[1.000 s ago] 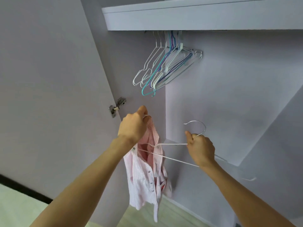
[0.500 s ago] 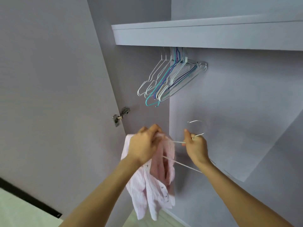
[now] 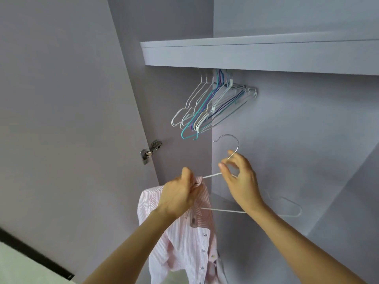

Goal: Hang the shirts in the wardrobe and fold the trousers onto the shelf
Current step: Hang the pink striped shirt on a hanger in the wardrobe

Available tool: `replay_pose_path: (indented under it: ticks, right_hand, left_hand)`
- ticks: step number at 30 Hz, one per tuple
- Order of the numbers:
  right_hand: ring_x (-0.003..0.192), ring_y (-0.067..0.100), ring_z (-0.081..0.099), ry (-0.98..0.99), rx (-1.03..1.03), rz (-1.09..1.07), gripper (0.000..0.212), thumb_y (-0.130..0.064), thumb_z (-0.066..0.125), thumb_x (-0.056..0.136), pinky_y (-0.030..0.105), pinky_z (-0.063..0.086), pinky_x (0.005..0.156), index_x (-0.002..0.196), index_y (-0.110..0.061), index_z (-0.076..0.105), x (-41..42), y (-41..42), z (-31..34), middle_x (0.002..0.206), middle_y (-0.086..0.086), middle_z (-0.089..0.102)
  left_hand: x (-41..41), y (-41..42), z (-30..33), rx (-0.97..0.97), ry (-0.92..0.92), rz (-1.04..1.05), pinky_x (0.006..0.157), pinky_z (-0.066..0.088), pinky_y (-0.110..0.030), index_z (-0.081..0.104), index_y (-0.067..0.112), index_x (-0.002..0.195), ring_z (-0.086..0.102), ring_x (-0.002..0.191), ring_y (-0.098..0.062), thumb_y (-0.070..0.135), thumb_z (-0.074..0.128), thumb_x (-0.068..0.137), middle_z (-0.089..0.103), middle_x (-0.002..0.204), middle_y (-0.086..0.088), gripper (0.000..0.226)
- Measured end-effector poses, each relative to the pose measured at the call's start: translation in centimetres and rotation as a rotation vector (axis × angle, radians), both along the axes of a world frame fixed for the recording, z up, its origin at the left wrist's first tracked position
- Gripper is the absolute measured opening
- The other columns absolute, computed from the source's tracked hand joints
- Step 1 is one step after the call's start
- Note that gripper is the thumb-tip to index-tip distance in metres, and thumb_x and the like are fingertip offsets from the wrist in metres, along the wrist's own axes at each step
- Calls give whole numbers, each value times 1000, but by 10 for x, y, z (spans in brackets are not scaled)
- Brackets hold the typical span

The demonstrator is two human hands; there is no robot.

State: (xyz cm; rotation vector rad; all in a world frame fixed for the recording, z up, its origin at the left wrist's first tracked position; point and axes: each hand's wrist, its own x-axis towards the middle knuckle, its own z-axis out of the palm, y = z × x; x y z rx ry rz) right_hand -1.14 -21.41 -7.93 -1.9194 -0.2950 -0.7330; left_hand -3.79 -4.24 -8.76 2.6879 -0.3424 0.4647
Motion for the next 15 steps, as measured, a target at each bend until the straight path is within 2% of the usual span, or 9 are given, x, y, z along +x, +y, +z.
replay_pose_path:
  ticks: [2, 4, 5, 7, 10, 12, 13, 15]
  right_hand:
    - [104, 23, 52, -194, -119, -65, 36, -11, 61, 86, 28, 39, 92, 117, 5, 55, -9, -8, -7, 109, 13, 61]
    - [103, 23, 51, -358, -214, -42, 29, -19, 49, 91, 30, 40, 92, 116, -5, 53, -23, -14, -22, 111, 9, 58]
    - [99, 21, 52, -380, -264, 32, 23, -21, 44, 94, 28, 42, 88, 112, -9, 52, -31, -14, -32, 107, 7, 57]
    - [85, 18, 57, -320, -379, 198, 15, -19, 42, 93, 26, 47, 75, 102, -13, 53, -41, -11, -47, 94, 6, 61]
    - [65, 23, 62, -97, -545, 215, 10, -4, 57, 79, 32, 52, 57, 82, -7, 66, -35, -6, -60, 72, 5, 65]
    - [64, 30, 64, 31, -556, 167, 5, 0, 67, 74, 40, 54, 60, 76, -4, 69, -25, -4, -61, 68, 9, 67]
    - [68, 32, 65, 75, -524, 149, 5, -2, 70, 74, 43, 54, 63, 79, -2, 70, -19, -3, -60, 71, 11, 69]
    - [86, 32, 65, 156, -460, 177, 21, -12, 74, 76, 44, 52, 77, 94, -2, 70, -10, 4, -56, 88, 12, 70]
  left_hand:
    - [2, 3, -1, -106, 6, 25, 52, 23, -28, 27, 18, 91, 55, 66, -32, 33, 49, 94, 44, 67, 8, 27]
    - [6, 6, 2, -174, -47, 18, 54, 25, -27, 35, 16, 98, 55, 71, -32, 29, 46, 96, 52, 74, 2, 18]
    - [8, 9, 3, -179, -72, 12, 58, 30, -30, 41, 12, 104, 55, 76, -32, 25, 46, 96, 57, 82, -4, 16]
    - [15, 12, 5, -162, -122, 7, 68, 39, -36, 49, 4, 106, 54, 84, -35, 16, 45, 96, 59, 92, -14, 16]
    - [20, 15, 12, -265, -144, 60, 74, 39, -38, 50, 4, 93, 49, 82, -31, 19, 36, 93, 56, 87, -13, 20]
    - [21, 20, 16, -383, -149, 67, 70, 32, -29, 44, 11, 83, 44, 76, -21, 22, 32, 89, 50, 78, 0, 18]
    - [20, 24, 18, -432, -150, 53, 68, 30, -25, 42, 13, 80, 41, 73, -16, 21, 32, 88, 46, 74, 6, 16]
    - [18, 31, 22, -506, -149, 23, 65, 31, -18, 42, 15, 75, 41, 69, -6, 18, 33, 87, 43, 69, 11, 15]
